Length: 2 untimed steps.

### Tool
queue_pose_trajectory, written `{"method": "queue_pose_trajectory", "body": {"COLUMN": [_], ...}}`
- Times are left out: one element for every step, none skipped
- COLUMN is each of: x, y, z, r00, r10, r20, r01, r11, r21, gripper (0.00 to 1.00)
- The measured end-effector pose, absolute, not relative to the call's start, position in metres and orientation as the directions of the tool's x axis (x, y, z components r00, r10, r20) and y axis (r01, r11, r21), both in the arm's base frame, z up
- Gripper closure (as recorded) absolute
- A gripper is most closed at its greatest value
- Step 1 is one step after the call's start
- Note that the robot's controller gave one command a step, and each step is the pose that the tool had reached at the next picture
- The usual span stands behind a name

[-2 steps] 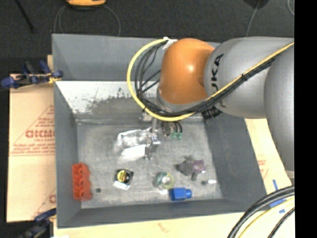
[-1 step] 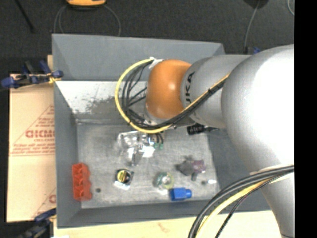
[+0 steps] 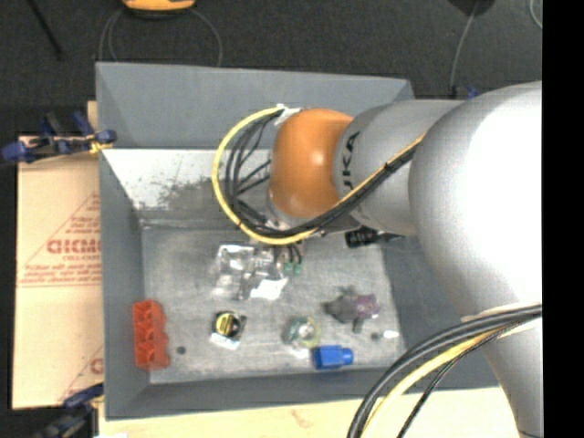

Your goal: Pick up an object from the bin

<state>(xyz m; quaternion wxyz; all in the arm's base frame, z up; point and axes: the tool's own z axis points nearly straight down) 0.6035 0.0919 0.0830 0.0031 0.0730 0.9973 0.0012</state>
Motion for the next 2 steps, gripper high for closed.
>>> {"method": "queue_pose_trajectory", "body": {"x": [0.593,0.600], "y": [0.088,0.077], "z": [0.189,0.227], "r00": [-0.971,-0.981], "r10": [0.240,0.193], "r20": [-0.006,-0.005], "r01": [0.240,0.193], "r11": [0.971,0.981], "r21": [0.003,-0.001], "gripper": [1.00,1.00]}}
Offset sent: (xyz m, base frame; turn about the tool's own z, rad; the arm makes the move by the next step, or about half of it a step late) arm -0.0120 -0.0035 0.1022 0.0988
